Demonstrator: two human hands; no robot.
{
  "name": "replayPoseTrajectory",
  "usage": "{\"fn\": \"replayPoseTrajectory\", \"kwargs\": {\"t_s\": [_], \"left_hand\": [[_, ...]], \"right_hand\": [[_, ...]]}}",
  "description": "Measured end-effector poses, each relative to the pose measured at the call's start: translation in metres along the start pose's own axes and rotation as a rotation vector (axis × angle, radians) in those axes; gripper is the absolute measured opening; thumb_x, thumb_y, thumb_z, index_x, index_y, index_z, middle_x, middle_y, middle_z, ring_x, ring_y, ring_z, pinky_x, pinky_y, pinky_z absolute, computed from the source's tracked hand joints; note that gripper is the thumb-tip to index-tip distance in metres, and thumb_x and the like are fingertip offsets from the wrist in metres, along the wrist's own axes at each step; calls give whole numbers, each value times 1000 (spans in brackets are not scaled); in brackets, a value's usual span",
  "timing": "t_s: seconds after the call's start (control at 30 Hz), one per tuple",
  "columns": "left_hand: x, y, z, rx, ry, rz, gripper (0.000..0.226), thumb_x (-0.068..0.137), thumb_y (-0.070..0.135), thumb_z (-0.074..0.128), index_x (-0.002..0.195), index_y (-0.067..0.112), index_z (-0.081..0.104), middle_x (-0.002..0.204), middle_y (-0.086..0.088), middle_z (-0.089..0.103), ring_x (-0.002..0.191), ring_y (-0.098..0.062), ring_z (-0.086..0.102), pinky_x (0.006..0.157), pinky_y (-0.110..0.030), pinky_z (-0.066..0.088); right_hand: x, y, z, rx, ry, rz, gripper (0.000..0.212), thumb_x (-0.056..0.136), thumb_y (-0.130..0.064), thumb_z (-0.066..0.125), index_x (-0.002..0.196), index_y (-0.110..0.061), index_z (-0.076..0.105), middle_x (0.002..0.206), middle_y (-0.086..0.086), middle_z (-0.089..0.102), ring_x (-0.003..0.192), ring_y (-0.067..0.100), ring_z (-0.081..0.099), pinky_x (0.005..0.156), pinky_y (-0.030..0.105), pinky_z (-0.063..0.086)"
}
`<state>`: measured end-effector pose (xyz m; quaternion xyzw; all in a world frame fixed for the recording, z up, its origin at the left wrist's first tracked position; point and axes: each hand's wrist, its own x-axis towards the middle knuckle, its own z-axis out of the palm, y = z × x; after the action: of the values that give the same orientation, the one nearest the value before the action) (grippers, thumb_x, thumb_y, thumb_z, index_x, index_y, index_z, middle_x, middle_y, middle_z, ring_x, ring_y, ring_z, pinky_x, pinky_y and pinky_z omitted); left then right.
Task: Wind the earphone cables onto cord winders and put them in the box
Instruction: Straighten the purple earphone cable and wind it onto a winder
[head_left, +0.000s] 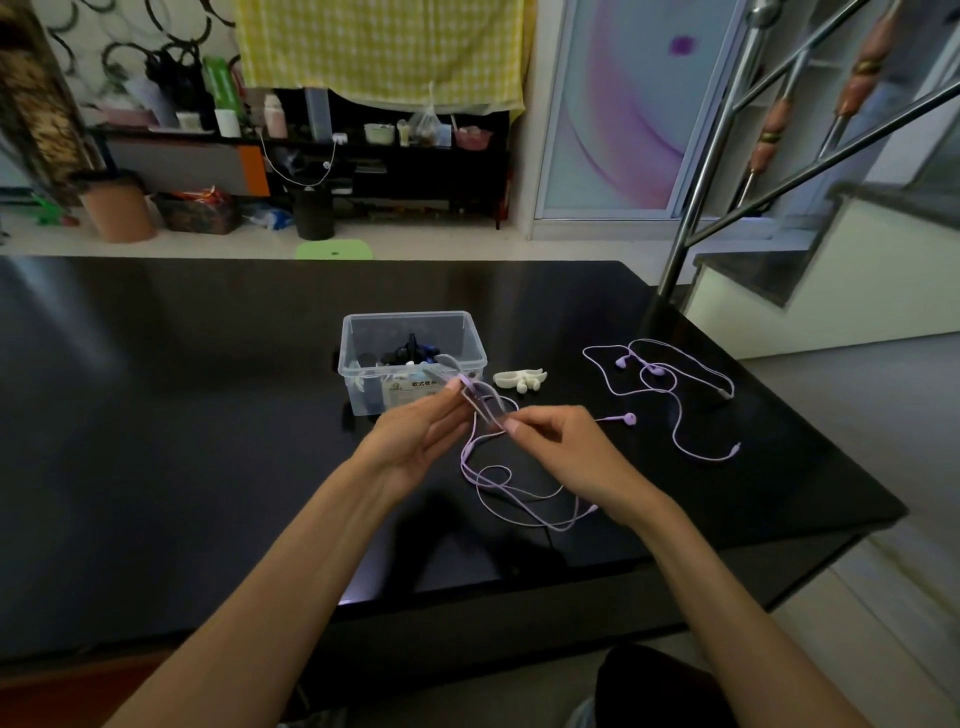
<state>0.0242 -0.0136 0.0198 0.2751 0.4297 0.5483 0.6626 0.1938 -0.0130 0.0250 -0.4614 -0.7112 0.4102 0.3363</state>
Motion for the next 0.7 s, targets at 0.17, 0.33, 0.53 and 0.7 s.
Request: {"fn": "replayPoseTrajectory", "kwargs": {"t_s": [0.17, 0.33, 0.53, 0.7], "left_hand": [[3, -7, -4, 55, 177, 122, 11, 88, 17, 64, 95, 10, 69, 80, 2, 73, 75, -5, 69, 68, -15, 56], [0, -3, -6, 757, 40, 273, 8, 84, 25, 69, 91, 24, 71, 85, 8, 70, 82, -6, 63, 64, -18, 48], [-15, 17, -2, 980, -371, -80, 22, 85, 32, 64, 106, 30, 70, 94, 13, 73, 89, -3, 59, 67, -23, 36], [-21, 23, -3, 1018, -544, -218, 34, 80, 35, 64, 112, 27, 68, 104, 10, 72, 85, 1, 57, 60, -16, 34]], "right_hand": [[-2, -3, 0, -103, -112, 5, 25, 93, -17, 56, 115, -15, 68, 105, -6, 70, 96, -1, 62, 82, 4, 44], [-3, -11, -17, -209, 3, -69, 16, 86, -24, 67, 98, -18, 74, 88, -4, 73, 87, 6, 67, 82, 22, 52], [-11, -12, -45, -228, 69, -112, 10, 75, -26, 75, 85, -29, 73, 81, -11, 71, 81, -4, 65, 73, 9, 50], [-16, -15, -44, -208, -89, -82, 15, 83, -19, 68, 97, -18, 74, 75, -17, 65, 74, -14, 61, 67, 2, 43]]}}
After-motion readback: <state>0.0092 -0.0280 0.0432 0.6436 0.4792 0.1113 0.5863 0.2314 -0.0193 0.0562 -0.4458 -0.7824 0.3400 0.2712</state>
